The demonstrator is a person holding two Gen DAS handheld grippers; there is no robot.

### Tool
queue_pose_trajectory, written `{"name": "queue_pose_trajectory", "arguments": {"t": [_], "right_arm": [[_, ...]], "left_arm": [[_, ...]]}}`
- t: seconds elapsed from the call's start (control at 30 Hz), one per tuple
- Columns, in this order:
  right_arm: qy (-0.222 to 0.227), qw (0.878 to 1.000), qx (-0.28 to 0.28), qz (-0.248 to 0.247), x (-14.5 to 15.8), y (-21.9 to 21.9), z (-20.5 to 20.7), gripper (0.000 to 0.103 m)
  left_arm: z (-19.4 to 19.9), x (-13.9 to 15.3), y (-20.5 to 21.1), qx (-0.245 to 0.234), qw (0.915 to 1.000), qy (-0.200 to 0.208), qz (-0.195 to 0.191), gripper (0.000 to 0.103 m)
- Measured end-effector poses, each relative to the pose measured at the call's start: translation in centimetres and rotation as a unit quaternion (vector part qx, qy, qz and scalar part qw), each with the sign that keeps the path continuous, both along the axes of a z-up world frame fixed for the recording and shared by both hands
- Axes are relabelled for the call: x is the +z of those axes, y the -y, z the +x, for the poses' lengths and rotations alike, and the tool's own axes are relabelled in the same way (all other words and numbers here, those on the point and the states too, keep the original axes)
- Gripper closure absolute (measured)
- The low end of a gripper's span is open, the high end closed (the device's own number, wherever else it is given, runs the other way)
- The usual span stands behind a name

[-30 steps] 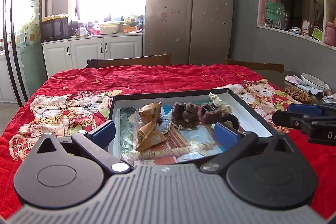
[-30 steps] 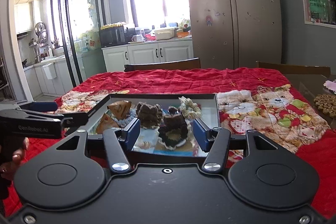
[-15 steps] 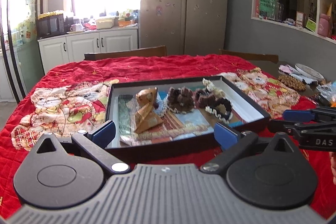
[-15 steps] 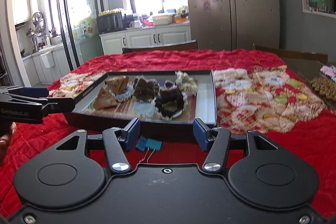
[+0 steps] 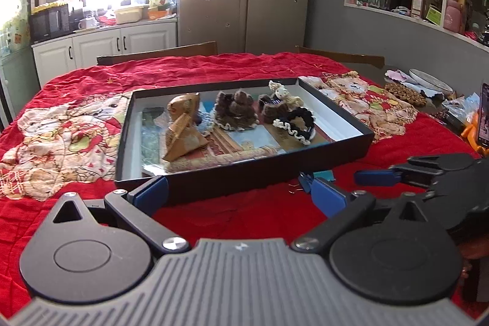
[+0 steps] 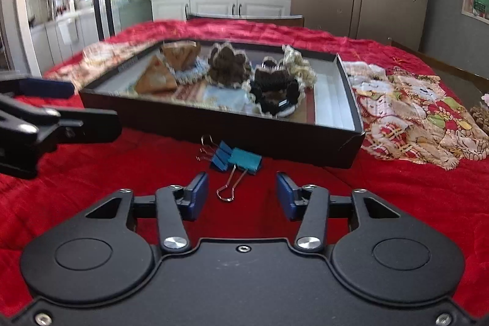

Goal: Organize objects
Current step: 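Withdraw both open tools from the box toward the binder clips, then grasp the dark blue binder clip with the left tool while the right grasps the teal clip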

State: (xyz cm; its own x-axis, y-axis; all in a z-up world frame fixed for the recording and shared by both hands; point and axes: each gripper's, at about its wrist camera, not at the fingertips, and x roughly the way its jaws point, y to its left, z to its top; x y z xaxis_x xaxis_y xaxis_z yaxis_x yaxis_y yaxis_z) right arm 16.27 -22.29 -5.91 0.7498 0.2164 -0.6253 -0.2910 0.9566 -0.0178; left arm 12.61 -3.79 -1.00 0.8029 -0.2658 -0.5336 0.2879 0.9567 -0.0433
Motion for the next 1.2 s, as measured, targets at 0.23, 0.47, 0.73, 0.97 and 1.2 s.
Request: {"name": "queue_pose_trajectory", "arguments": {"t": [0.23, 0.47, 0.73, 0.97, 1.2], "right_arm": [[0.005, 1.000, 0.002, -0.030, -0.6, 0.2, 0.5, 0.084], [0.009, 1.000, 0.003, -0.022, -0.5, 1.5, 0.3, 0.090], [0.011, 0.999, -0.003, -0.030, -0.5, 3.8, -0.9, 0.090], [0.015, 1.000, 0.004, -0.026, -0.6, 4.8, -2.1, 0.090], [0.015, 1.000, 0.001, -0.009, -0.6, 5.3, -2.3, 0.090]], "left_arm": [[0.7, -0.6, 1.2, -0.009, 0.9999, -0.009, 0.003, 0.001], [1.5, -1.7, 3.0, -0.027, 0.9994, -0.020, 0.009, 0.005], [2.7, -3.2, 5.3, -0.035, 0.9982, -0.047, 0.008, 0.020], [4.0, -4.1, 7.1, -0.014, 0.9976, -0.067, 0.009, 0.040], [4.8, -4.4, 8.2, 0.014, 0.9972, -0.073, 0.008, 0.041]]}}
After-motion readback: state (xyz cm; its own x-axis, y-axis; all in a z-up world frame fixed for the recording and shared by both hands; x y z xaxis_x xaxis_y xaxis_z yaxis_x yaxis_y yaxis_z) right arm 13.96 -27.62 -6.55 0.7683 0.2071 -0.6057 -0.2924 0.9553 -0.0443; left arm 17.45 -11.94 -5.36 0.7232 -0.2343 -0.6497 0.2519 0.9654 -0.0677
